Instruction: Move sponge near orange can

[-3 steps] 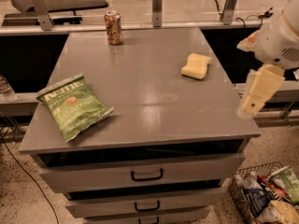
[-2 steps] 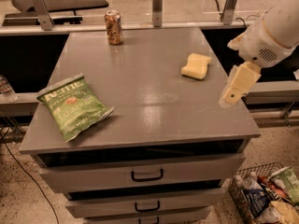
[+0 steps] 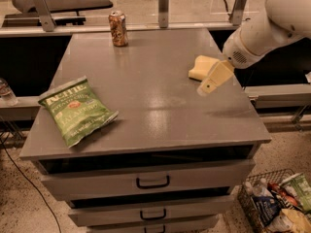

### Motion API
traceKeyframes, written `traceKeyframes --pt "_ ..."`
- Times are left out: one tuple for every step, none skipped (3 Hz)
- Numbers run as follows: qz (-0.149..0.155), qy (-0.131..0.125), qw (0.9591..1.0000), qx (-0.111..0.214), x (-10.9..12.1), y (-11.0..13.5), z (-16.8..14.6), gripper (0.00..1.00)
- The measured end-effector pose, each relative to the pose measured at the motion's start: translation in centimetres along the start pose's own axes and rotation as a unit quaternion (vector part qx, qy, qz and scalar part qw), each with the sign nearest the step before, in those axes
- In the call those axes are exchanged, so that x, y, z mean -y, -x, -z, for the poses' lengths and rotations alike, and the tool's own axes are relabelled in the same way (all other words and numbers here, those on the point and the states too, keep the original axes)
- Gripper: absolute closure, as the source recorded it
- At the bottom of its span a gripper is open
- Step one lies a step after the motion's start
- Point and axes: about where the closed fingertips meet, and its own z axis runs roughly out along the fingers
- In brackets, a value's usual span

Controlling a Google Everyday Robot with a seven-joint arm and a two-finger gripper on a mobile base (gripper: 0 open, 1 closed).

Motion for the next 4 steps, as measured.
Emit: traceKeyframes --pt "-0.066 -0.024 0.9975 0.003 1.8 0.7 -3.1 0.00" --pt "-0.124 -0.039 0.9916 -0.001 3.2 0.8 -5.5 0.00" --pt "-0.172 -0.039 0.9843 0.000 4.1 1.0 -7.4 0.17" --pt "-0.200 -0.049 0.9786 -0.003 5.0 0.8 -8.1 0.41"
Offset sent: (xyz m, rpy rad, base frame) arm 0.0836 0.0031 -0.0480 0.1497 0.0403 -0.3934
